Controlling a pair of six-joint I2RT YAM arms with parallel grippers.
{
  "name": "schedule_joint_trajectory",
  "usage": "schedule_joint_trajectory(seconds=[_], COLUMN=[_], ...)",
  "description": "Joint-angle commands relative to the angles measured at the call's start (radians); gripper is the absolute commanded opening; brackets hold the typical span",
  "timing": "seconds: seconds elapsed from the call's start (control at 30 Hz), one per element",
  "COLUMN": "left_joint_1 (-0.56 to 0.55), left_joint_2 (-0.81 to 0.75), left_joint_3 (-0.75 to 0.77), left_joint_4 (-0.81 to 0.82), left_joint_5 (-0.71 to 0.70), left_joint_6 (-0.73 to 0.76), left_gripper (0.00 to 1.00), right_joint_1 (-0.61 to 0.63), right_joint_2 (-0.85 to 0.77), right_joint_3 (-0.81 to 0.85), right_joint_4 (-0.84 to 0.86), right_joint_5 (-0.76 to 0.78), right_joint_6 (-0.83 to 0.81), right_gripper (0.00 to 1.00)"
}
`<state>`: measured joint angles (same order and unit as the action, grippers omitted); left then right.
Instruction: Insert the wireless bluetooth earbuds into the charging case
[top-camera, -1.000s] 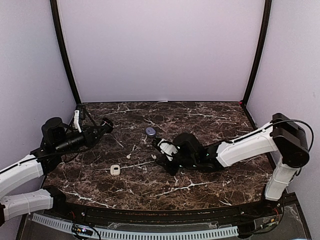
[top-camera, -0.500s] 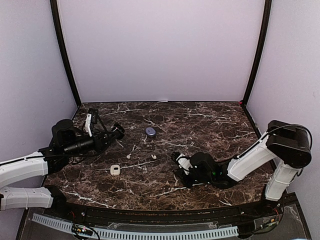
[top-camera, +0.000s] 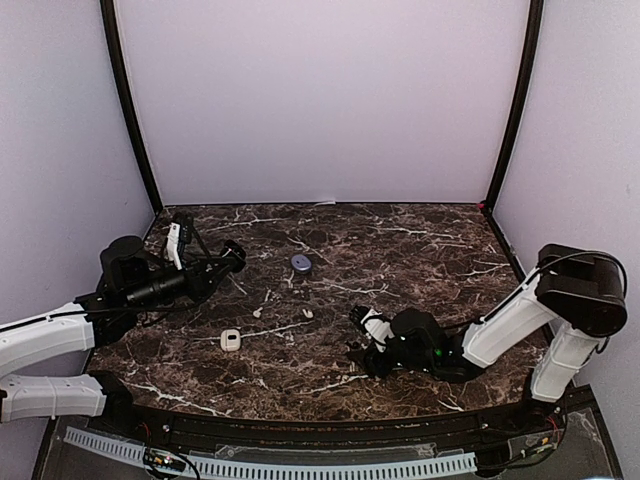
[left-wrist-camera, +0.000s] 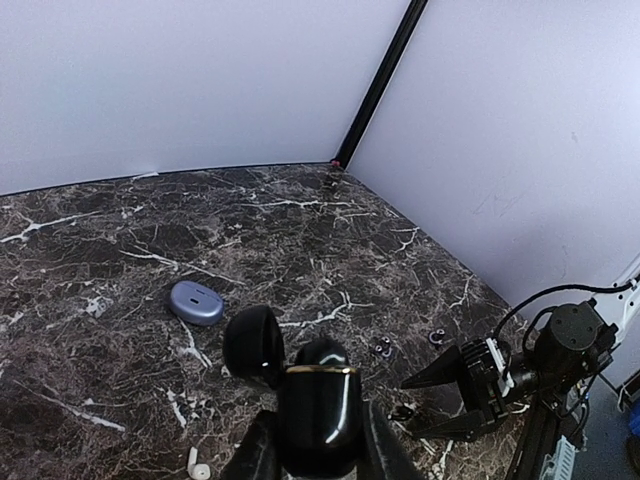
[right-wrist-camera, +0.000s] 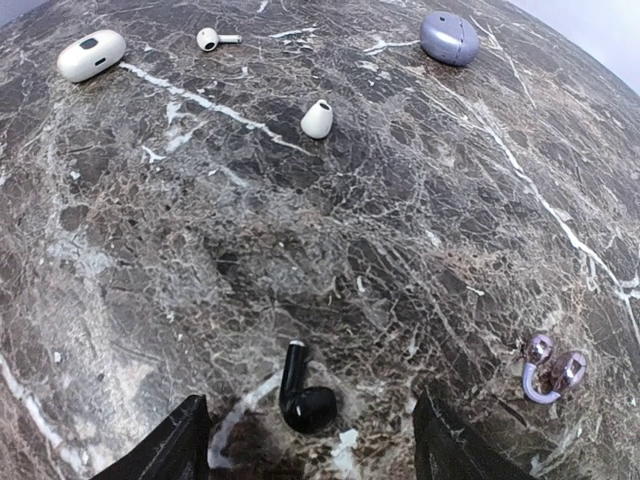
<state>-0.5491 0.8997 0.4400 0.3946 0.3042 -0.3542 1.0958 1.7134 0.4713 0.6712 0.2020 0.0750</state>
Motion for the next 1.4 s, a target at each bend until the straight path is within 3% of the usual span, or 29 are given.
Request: schedule_joint_trajectory(seconds=[0.0, 0.1, 0.3, 0.57, 0.8, 1.37], left_joint_1=[-0.006, -0.006, -0.006, -0.006, -0.006, -0.006], left_joint_2=[-0.022, -0.025, -0.045, -0.023, -0.022, -0.031], left_joint_3=[0.021, 0.015, -0.010, -0.021, -0.024, -0.056], left_joint_4=[0.032, 0.044, 0.089, 0.142, 0.155, 0.180], left_joint_5=[-0.008, 0.003, 0.004, 0.081, 0.106, 0.091], left_joint_6=[0.031, 0.038, 0.046, 0.043, 0.044, 0.047], left_gripper=[0.00, 0.01, 0.01, 0.01, 0.01, 0.01], right_joint_1=[0.009, 0.008, 0.010, 0.013, 0.013, -0.036], right_joint_2=[-0.056, -0.088, -0.106, -0.006, 0.066, 0.176], right_joint_3=[-0.057, -0.105, -0.203, -0.212, -0.151, -0.146], right_joint_4=[0.099, 0.141, 0.226, 0.303, 0.273, 0.382], right_joint_5=[-0.006, -0.009, 0.001, -0.037, -0.019, -0.081], right_joint_6=[0.001, 0.013, 0.027, 0.015, -0.037, -0.072], right_gripper=[0.72, 0.81, 0.82, 0.69, 0.57, 0.51])
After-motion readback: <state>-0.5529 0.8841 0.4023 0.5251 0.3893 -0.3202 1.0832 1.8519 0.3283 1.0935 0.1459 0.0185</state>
